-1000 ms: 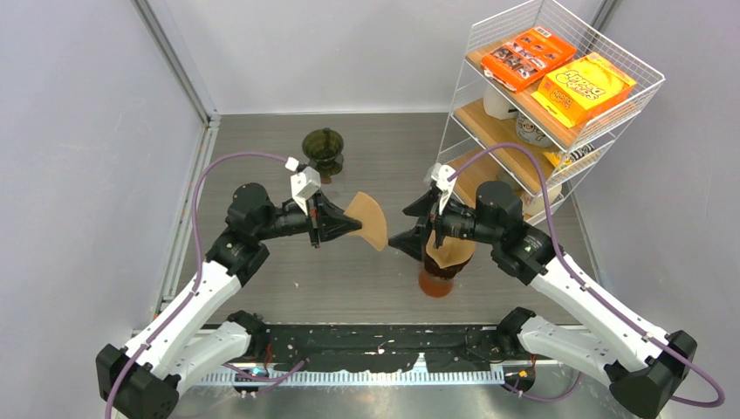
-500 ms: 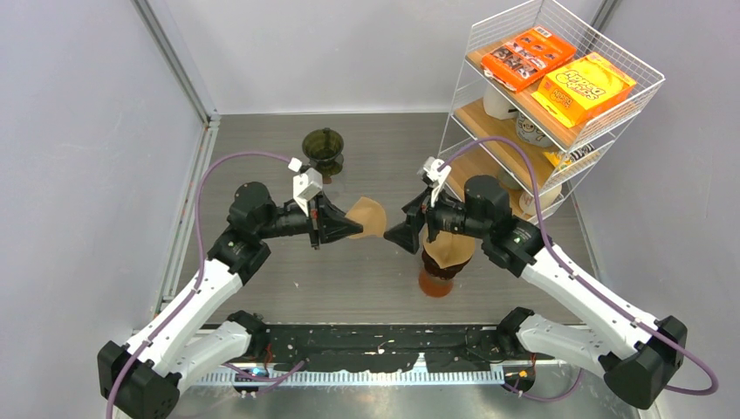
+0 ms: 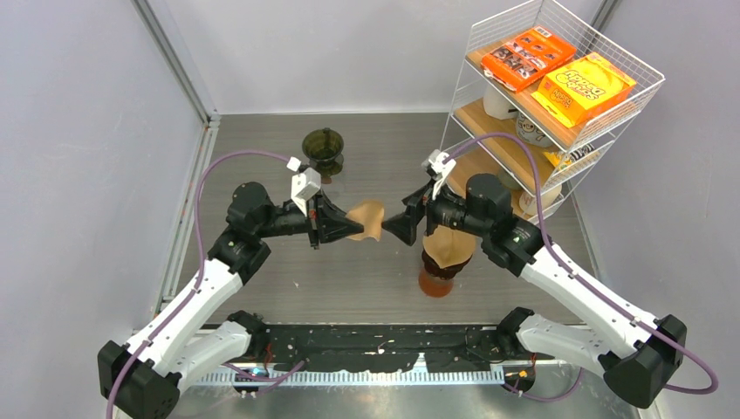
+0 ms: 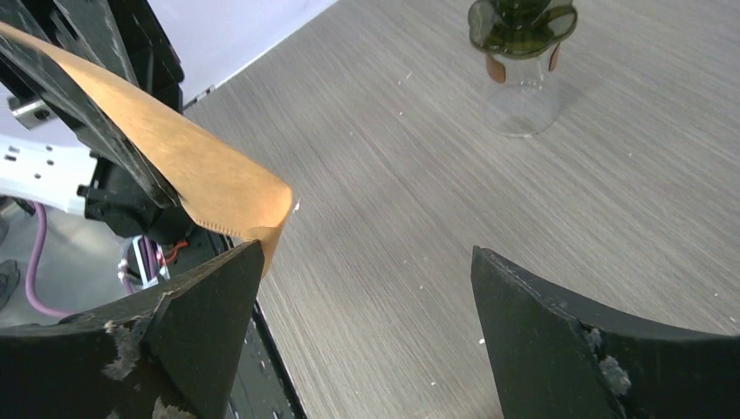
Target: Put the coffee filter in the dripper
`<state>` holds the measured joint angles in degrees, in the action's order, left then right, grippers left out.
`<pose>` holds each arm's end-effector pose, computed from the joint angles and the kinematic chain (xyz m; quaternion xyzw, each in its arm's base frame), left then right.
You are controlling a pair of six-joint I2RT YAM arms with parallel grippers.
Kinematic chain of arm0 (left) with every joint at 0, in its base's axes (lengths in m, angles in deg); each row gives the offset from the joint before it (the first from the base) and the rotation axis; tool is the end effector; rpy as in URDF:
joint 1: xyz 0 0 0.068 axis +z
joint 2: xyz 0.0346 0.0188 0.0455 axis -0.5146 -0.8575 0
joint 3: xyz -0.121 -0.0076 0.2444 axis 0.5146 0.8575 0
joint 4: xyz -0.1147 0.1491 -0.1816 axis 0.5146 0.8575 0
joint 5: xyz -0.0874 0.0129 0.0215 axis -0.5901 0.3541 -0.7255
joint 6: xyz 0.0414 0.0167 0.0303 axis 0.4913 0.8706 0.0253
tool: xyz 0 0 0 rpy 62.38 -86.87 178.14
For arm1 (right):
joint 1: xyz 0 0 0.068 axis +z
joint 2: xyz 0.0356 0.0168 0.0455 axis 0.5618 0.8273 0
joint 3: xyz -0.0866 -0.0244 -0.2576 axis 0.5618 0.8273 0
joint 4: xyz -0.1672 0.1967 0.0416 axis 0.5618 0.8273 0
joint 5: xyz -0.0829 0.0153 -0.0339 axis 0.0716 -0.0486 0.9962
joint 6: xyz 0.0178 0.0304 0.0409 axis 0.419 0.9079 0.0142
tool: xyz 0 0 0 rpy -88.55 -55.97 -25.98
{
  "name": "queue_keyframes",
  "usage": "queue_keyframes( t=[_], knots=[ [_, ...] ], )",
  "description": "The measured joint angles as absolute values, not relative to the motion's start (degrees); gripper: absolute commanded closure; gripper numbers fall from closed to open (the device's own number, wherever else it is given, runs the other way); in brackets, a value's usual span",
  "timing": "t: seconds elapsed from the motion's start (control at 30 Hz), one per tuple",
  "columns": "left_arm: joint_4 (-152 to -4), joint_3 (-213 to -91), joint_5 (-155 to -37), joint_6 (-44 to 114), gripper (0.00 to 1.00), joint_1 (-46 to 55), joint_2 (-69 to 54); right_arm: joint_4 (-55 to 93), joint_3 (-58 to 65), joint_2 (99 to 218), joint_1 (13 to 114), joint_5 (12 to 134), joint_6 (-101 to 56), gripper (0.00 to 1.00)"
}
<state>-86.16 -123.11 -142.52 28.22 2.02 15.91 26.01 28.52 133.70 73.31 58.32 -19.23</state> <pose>0.1634 -0.1236 0.3463 0.3866 0.5848 -0.5472 0.4573 0.1681 0.1540 0.3452 -0.3100 0.7138 0.3904 0.4919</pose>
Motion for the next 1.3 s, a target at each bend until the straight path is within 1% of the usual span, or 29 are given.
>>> queue_keyframes(
  t=[0.2, 0.47, 0.67, 0.93, 1.07, 1.3],
  knots=[
    [-86.86, -123.11, -142.11, 26.96, 1.0, 2.02, 15.87, 22.9, 28.8, 131.91, 73.29, 59.35, -16.89, 0.04],
    [-88.28, -123.11, -141.91, 25.54, 1.0, 2.02, 15.72, 19.58, 28.89, 132.81, 73.27, 56.13, -15.36, 0.05],
    [-88.41, -123.11, -142.46, 25.71, 1.0, 2.02, 15.76, 20.28, 28.89, 133.02, 73.27, 55.61, -15.71, 0.05],
    [-87.38, -123.0, -145.98, 29.56, 1.0, 2.02, 16.68, 26.84, 30.44, 126.77, 73.27, 61.47, -23.43, 0.05],
    [-84.85, -123.92, -147.77, 31.94, 1.0, 2.11, 15.76, 27.71, 31.99, 123.95, 73.03, 63.57, -27.84, 0.05],
    [-81.52, -127.88, -150.94, 35.74, 1.0, 2.11, 14.01, 26.53, 37.7, 121.07, 72.94, 60.66, -32.46, 0.04]
  ],
)
